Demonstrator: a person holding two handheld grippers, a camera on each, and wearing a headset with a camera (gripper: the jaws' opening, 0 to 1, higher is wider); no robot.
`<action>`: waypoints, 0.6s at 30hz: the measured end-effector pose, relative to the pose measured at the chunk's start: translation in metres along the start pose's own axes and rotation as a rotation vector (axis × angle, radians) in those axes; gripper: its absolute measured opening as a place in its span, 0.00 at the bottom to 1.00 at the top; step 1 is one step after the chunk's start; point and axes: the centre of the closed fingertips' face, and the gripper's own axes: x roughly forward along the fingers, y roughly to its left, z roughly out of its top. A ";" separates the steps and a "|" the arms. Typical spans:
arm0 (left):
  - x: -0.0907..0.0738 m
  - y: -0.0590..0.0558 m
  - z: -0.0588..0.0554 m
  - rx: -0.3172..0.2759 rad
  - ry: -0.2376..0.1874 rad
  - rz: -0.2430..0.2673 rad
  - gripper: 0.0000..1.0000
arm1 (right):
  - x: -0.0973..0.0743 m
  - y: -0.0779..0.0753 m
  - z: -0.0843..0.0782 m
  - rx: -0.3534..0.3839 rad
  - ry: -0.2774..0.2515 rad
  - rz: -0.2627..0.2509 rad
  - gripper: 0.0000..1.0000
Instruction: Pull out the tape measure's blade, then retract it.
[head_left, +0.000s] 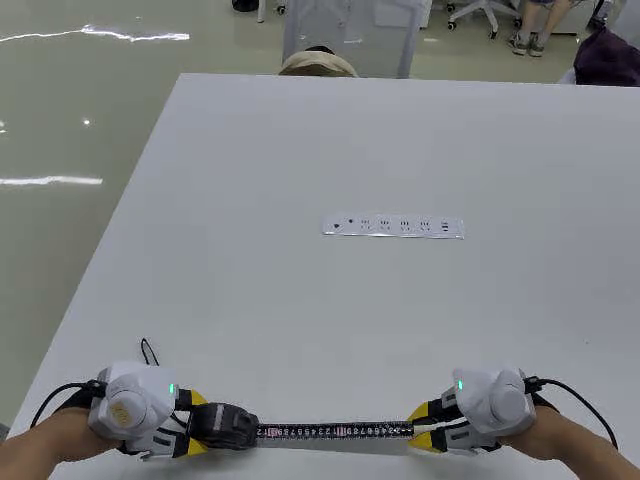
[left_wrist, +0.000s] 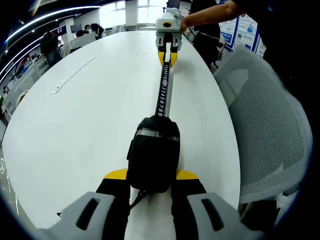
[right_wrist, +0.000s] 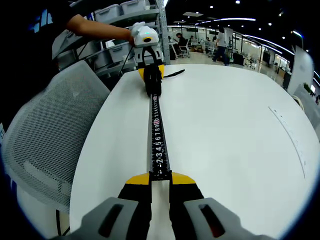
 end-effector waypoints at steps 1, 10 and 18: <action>0.000 0.000 0.000 0.000 0.000 0.000 0.27 | -0.001 0.000 0.000 0.000 0.001 -0.001 0.10; 0.001 0.000 0.000 -0.001 -0.002 -0.001 0.27 | -0.007 -0.002 -0.006 0.006 0.007 -0.009 0.10; 0.001 0.000 0.000 0.000 0.000 0.000 0.27 | -0.012 -0.002 -0.011 0.011 0.011 -0.015 0.10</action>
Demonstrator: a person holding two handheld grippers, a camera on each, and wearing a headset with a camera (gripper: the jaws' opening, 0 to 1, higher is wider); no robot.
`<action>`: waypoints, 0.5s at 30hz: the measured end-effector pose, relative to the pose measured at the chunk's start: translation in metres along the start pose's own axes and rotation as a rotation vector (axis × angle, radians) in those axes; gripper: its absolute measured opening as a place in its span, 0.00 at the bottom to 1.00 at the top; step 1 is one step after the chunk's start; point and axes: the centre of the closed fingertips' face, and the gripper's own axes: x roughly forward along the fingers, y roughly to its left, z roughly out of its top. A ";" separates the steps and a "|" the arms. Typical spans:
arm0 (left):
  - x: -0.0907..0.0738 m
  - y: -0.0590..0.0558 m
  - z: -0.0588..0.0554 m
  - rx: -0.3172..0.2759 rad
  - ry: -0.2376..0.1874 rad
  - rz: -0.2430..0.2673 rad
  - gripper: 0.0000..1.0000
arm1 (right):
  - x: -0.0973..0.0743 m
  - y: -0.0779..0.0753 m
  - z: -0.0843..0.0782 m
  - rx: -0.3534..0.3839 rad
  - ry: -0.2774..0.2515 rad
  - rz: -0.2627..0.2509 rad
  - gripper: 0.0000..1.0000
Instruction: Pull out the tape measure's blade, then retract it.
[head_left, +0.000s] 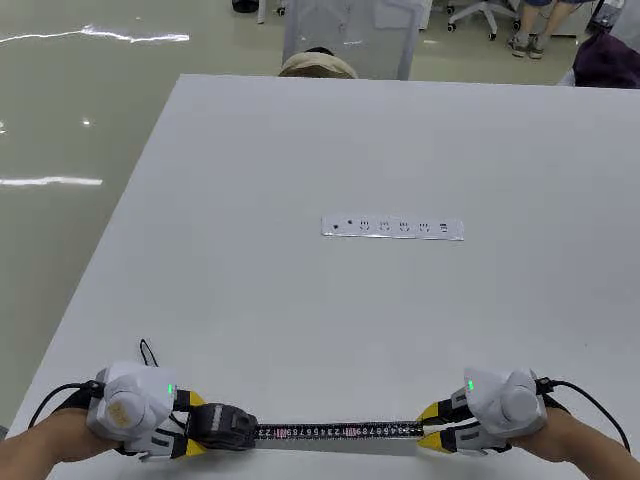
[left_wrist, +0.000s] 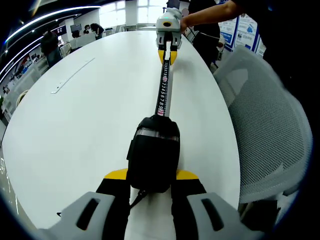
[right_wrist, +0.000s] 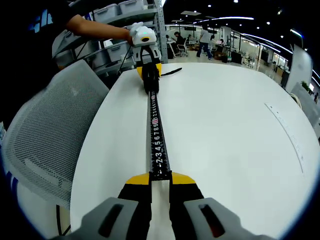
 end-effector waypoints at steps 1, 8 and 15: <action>0.000 0.000 0.000 0.000 0.000 0.000 0.27 | 0.000 0.000 0.000 0.001 0.001 0.000 0.10; 0.000 0.000 0.000 0.000 0.001 0.002 0.27 | -0.002 -0.001 -0.004 0.006 0.009 -0.004 0.10; 0.001 0.000 0.001 0.003 0.003 0.005 0.27 | 0.001 -0.001 -0.008 0.000 0.027 -0.017 0.10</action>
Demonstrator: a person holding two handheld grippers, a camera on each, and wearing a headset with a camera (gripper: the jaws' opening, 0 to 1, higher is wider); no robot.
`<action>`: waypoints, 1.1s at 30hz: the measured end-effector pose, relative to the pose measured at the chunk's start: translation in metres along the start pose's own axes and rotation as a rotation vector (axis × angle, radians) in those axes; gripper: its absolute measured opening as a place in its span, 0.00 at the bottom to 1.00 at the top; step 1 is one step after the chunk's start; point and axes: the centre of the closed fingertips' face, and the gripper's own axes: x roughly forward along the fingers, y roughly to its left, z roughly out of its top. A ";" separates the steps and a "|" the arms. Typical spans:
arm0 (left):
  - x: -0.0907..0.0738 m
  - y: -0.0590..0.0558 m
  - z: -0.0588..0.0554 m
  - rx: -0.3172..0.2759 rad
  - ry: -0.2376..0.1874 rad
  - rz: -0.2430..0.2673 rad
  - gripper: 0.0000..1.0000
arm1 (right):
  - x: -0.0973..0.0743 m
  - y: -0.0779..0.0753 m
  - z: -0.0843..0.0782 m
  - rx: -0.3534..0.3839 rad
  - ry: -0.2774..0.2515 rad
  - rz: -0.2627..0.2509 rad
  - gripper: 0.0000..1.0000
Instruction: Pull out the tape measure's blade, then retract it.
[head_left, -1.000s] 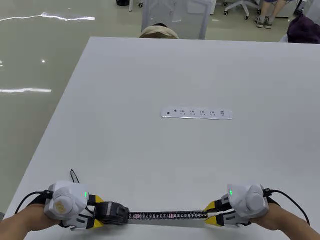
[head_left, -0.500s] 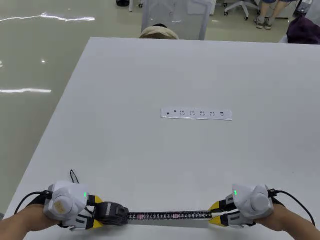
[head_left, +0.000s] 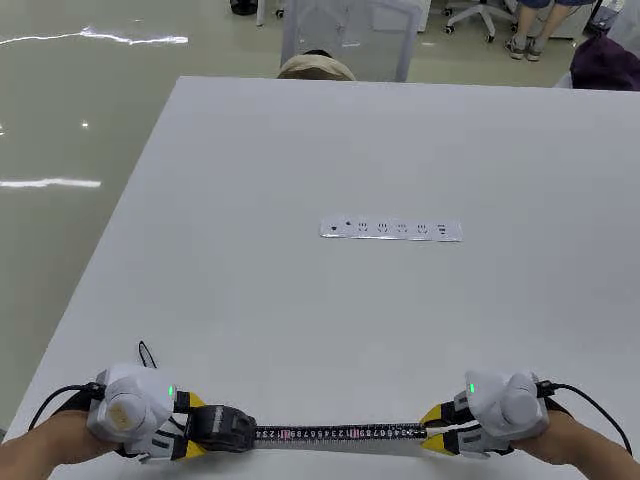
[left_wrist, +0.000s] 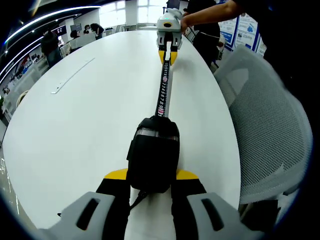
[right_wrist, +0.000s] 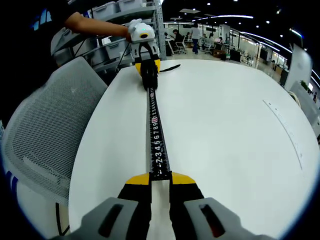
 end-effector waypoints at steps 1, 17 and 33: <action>0.000 0.000 0.000 0.000 0.000 0.000 0.27 | 0.000 0.000 0.000 -0.001 0.002 -0.003 0.10; 0.003 0.000 0.004 0.006 0.006 0.000 0.28 | 0.010 0.001 -0.010 0.004 0.052 -0.024 0.12; 0.004 0.001 0.002 0.022 0.029 -0.004 0.28 | 0.013 0.000 -0.015 -0.003 0.084 -0.050 0.13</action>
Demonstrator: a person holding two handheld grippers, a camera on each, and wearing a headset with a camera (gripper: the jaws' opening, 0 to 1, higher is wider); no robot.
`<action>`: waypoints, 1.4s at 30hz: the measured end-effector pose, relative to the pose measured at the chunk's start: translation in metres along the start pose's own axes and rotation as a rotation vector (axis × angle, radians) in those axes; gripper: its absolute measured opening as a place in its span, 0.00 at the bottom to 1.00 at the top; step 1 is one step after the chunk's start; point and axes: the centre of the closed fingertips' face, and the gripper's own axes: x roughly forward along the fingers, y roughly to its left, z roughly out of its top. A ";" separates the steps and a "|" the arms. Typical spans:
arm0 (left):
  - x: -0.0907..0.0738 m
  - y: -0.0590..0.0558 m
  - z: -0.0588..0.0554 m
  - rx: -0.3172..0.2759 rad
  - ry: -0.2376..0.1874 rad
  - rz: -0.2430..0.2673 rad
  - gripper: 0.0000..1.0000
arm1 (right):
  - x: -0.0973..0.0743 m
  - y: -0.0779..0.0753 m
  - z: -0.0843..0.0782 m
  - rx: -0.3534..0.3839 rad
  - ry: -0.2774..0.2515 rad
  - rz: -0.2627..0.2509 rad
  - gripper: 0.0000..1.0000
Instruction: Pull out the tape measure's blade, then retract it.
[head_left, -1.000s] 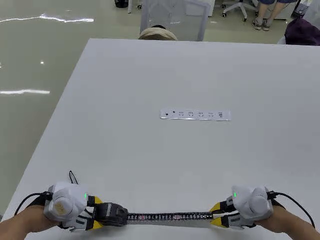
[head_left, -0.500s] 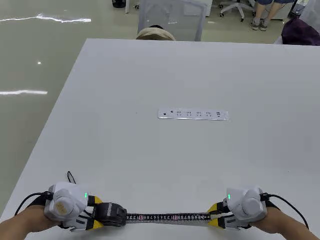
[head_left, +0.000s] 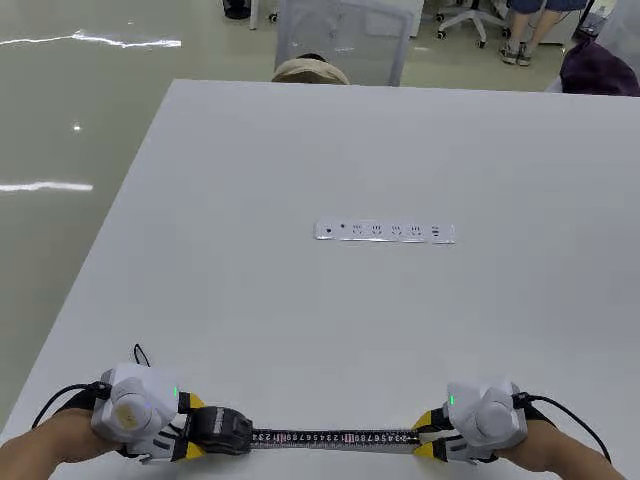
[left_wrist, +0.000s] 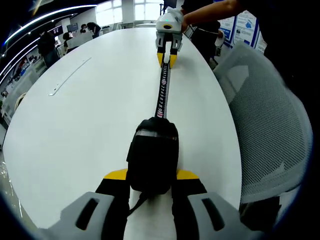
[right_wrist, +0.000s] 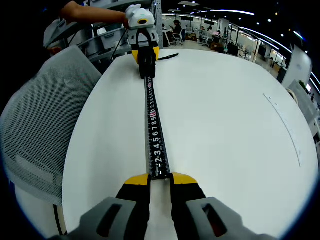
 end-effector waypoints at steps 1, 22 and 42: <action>0.000 0.000 0.000 0.003 0.000 0.001 0.28 | 0.000 0.000 0.000 -0.002 0.001 -0.001 0.14; 0.001 0.003 -0.003 0.008 0.006 0.052 0.31 | -0.009 -0.003 -0.005 0.035 0.020 -0.049 0.25; -0.027 -0.001 0.005 -0.226 -0.165 0.181 0.54 | -0.032 0.000 -0.010 0.208 -0.036 -0.179 0.58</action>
